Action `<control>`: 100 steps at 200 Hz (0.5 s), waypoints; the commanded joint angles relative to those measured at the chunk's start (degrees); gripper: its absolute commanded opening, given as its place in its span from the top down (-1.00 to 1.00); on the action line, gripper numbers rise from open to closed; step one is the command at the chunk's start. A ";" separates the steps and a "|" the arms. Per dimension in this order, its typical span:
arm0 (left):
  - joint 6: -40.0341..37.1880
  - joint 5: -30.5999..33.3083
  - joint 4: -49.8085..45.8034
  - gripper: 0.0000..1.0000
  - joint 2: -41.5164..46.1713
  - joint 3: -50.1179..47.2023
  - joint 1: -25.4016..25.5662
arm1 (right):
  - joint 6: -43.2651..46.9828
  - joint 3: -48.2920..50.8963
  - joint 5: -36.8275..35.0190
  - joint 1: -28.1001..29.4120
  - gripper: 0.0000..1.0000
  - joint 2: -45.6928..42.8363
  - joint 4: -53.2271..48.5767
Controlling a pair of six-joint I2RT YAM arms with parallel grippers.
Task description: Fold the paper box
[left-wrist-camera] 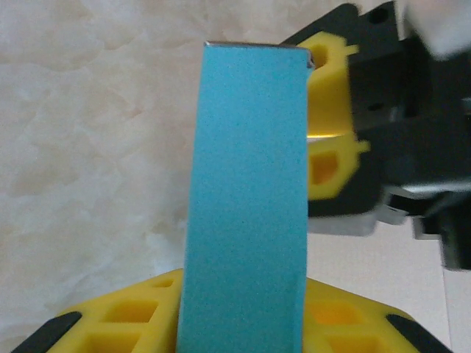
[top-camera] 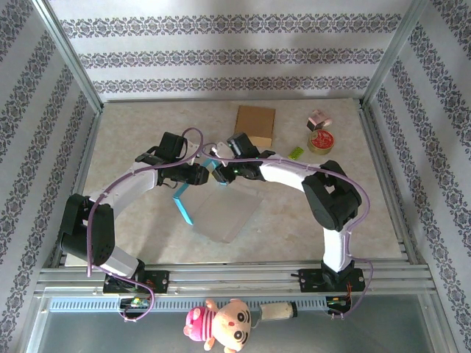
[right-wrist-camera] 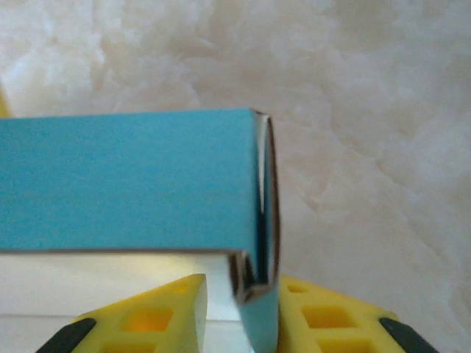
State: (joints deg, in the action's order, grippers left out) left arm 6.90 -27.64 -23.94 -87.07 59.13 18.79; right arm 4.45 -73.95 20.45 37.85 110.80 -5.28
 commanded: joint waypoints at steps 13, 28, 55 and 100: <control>-0.66 -0.60 0.05 0.35 0.35 0.69 0.90 | 0.73 2.51 3.34 -0.76 0.41 -5.26 1.23; -0.74 -0.59 -0.35 0.35 0.23 0.97 0.82 | 0.32 3.87 2.81 -1.35 0.39 -6.31 1.58; -0.79 -0.66 -0.06 0.35 0.49 1.10 0.90 | 1.40 6.35 1.15 -2.15 0.30 -6.27 3.00; -0.38 -1.15 0.56 0.35 0.82 0.98 0.82 | 3.71 4.72 1.26 -2.59 0.21 -1.93 2.87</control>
State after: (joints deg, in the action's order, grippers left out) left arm 6.92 -28.05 -23.94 -87.07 59.16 18.81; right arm 6.42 -68.38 21.43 35.70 106.15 -3.20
